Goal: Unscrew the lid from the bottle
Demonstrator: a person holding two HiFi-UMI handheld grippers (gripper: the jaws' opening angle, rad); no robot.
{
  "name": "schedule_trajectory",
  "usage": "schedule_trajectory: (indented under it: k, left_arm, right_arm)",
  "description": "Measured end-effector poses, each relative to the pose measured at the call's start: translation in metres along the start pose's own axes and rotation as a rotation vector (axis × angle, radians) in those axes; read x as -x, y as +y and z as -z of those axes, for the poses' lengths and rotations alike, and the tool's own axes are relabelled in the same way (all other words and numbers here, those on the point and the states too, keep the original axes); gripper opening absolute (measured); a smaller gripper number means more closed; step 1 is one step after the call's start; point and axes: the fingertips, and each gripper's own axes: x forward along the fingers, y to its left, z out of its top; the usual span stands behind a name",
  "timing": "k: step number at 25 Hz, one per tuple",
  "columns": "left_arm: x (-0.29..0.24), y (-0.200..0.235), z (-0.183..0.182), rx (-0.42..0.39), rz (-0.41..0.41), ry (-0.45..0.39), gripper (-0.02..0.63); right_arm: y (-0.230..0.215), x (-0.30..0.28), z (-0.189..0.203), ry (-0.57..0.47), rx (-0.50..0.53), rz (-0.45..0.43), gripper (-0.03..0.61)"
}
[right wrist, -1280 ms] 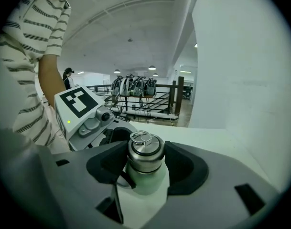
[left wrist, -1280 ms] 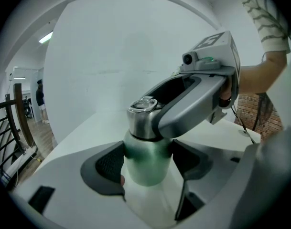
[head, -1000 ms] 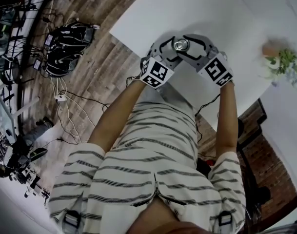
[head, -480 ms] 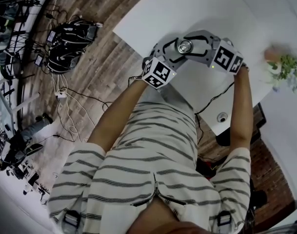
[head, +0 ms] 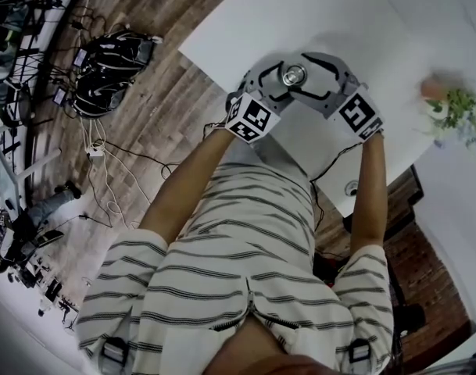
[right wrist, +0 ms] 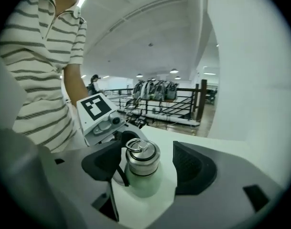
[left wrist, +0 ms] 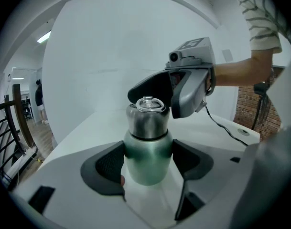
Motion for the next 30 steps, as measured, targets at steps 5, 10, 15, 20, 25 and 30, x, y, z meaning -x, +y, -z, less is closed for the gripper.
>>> schedule_trajectory:
  k: [5, 10, 15, 20, 25, 30]
  left_arm:
    - [-0.001, -0.001, 0.001, 0.001, -0.005, 0.005, 0.315]
    - [-0.001, -0.001, 0.002, 0.003, -0.006, 0.004, 0.316]
    - [-0.001, -0.001, 0.003, 0.004, -0.008, 0.006, 0.315]
    - [-0.002, -0.001, 0.002, 0.005, -0.010, 0.005, 0.314]
    - [-0.001, 0.000, 0.001, 0.010, -0.011, 0.000, 0.316]
    - [-0.001, -0.001, 0.001, 0.006, -0.007, 0.003, 0.316]
  right_arm:
    - [0.006, 0.001, 0.002, -0.071, -0.162, 0.300, 0.324]
    - [0.002, 0.003, 0.009, -0.130, -0.329, 0.579, 0.307]
    - [0.000, 0.002, 0.011, -0.144, -0.366, 0.676, 0.279]
    - [-0.001, 0.000, 0.013, -0.111, -0.334, 0.685, 0.252]
    - [-0.001, 0.000, 0.012, -0.113, -0.316, 0.652, 0.250]
    - [0.001, 0.001, 0.012, -0.111, -0.277, 0.583, 0.249]
